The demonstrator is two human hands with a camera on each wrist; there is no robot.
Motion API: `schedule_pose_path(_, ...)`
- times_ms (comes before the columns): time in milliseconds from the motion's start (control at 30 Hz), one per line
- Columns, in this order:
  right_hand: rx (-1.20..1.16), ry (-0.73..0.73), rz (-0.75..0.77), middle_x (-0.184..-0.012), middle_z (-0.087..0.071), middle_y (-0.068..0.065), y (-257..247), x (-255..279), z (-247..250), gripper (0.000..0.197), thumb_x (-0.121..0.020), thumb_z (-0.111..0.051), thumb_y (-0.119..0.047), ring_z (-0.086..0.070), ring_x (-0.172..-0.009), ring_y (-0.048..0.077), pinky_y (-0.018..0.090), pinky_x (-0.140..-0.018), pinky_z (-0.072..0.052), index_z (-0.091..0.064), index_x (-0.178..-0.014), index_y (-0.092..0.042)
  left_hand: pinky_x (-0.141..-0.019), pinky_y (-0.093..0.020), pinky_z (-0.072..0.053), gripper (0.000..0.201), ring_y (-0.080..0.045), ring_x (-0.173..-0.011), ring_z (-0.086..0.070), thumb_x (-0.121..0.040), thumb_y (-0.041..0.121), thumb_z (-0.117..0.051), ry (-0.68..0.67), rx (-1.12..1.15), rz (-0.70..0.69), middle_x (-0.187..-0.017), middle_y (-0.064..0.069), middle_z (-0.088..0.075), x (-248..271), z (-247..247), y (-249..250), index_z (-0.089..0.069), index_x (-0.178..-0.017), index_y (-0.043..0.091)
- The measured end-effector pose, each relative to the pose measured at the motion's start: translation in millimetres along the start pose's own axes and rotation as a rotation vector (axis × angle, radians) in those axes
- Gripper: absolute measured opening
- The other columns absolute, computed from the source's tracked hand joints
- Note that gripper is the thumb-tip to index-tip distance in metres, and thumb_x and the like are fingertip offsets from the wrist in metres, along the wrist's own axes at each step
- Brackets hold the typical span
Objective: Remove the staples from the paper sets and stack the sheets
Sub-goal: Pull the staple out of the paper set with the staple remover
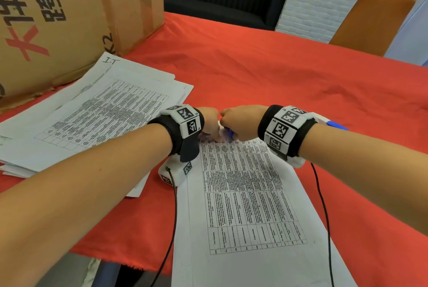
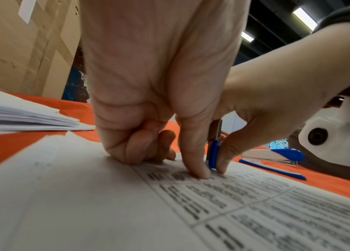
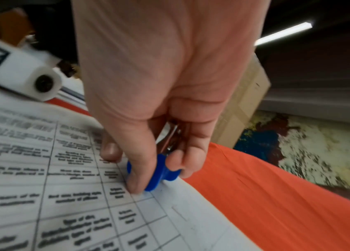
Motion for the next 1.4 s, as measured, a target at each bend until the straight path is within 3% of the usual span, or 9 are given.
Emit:
schedule_pose_path(200,-0.157,0.023,0.021,-0.107,-0.052,0.005,17,-4,-6,0.027,-0.088,-0.062,-0.019,-0.052,-0.095,0.023,0.031,-0.072,-0.041,-0.062,-0.113,-0.012,-0.074,-0.031,-0.044,0.051,-0.022,-0.082,-0.051,-0.084,0.029,-0.070,0.012,0.028,0.021,-0.080,-0.005,-0.055,2,1,3,-0.052,-0.123,0.003)
schedule_pose_path(333,-0.331,0.075,0.002,-0.098,-0.055,0.001,34,-4,-14,0.031,-0.081,-0.067,-0.019,-0.055,-0.095,0.024,0.039,-0.082,-0.049,-0.064,-0.112,-0.015,-0.086,-0.035,-0.048,0.053,-0.024,-0.091,-0.056,-0.086,0.030,-0.068,-0.003,-0.020,0.029,-0.115,-0.012,-0.060,4,2,6,-0.049,-0.127,0.003)
schedule_pose_path(467,-0.647,0.093,-0.038,-0.103,-0.060,0.000,50,-2,-25,0.037,-0.083,-0.072,-0.019,-0.061,-0.097,0.023,0.015,-0.072,-0.046,-0.063,-0.119,-0.014,-0.094,-0.035,-0.047,0.055,-0.028,-0.113,-0.058,-0.086,0.033,-0.068,-0.004,-0.076,0.026,-0.130,-0.010,-0.056,7,4,8,-0.047,-0.129,0.005)
schedule_pose_path(600,-0.718,0.137,-0.037,-0.102,-0.057,-0.004,59,-1,-31,0.037,-0.085,-0.071,-0.022,-0.052,-0.091,0.012,0.007,-0.063,-0.036,-0.062,-0.120,-0.015,-0.092,-0.034,-0.047,0.056,-0.022,-0.098,-0.057,-0.085,0.035,-0.068,-0.013,-0.128,0.022,-0.129,-0.008,-0.057,7,5,9,-0.049,-0.129,0.006)
schedule_pose_path(733,-0.946,0.136,-0.032,-0.099,-0.064,-0.008,69,1,-44,0.032,-0.085,-0.071,-0.023,-0.057,-0.090,0.008,0.016,-0.081,-0.041,-0.063,-0.116,-0.022,-0.081,-0.030,-0.044,0.055,-0.019,-0.088,-0.050,-0.086,0.036,-0.066,-0.007,-0.177,0.020,-0.128,-0.007,-0.058,9,6,10,-0.049,-0.129,0.006)
schedule_pose_path(967,-1.732,0.038,0.062,-0.094,-0.060,0.012,69,-3,-69,0.020,-0.090,-0.052,0.007,-0.064,-0.080,0.014,0.022,-0.082,-0.056,-0.059,-0.107,-0.003,-0.072,-0.028,-0.042,0.053,-0.018,-0.078,-0.049,-0.089,0.037,-0.062,-0.026,-0.255,0.023,-0.097,-0.004,-0.054,10,6,14,-0.050,-0.130,0.006)
schedule_pose_path(1067,-1.781,0.031,0.079,-0.093,-0.060,0.012,70,-3,-70,0.020,-0.091,-0.049,0.009,-0.063,-0.081,0.015,0.021,-0.082,-0.055,-0.058,-0.106,-0.002,-0.063,-0.024,-0.040,0.053,-0.015,-0.068,-0.050,-0.088,0.038,-0.063,-0.042,-0.250,0.020,-0.098,-0.003,-0.055,8,5,12,-0.053,-0.129,0.006)
schedule_pose_path(1233,-1.785,0.011,0.104,-0.095,-0.059,0.013,72,-5,-71,0.019,-0.094,-0.047,0.007,-0.060,-0.081,0.017,0.018,-0.077,-0.056,-0.056,-0.108,-0.001,-0.074,-0.026,-0.040,0.053,-0.018,-0.084,-0.052,-0.087,0.039,-0.064,-0.033,-0.239,0.019,-0.105,-0.003,-0.060,4,3,10,-0.054,-0.128,0.007)
schedule_pose_path(1400,-1.825,-0.004,0.113,-0.095,-0.058,0.012,72,-7,-73,0.019,-0.094,-0.045,0.006,-0.058,-0.079,0.017,0.018,-0.076,-0.055,-0.056,-0.108,-0.002,-0.061,-0.023,-0.039,0.054,-0.016,-0.074,-0.052,-0.088,0.041,-0.063,-0.037,-0.223,0.025,-0.098,-0.002,-0.057,4,2,9,-0.054,-0.127,0.006)
Point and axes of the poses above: each hand's wrist, its own x-axis away from the middle knuckle, its own z-axis out of the back of the hand, y = z × x, the point moved 4 cm from there along -x, towards the middle knuckle
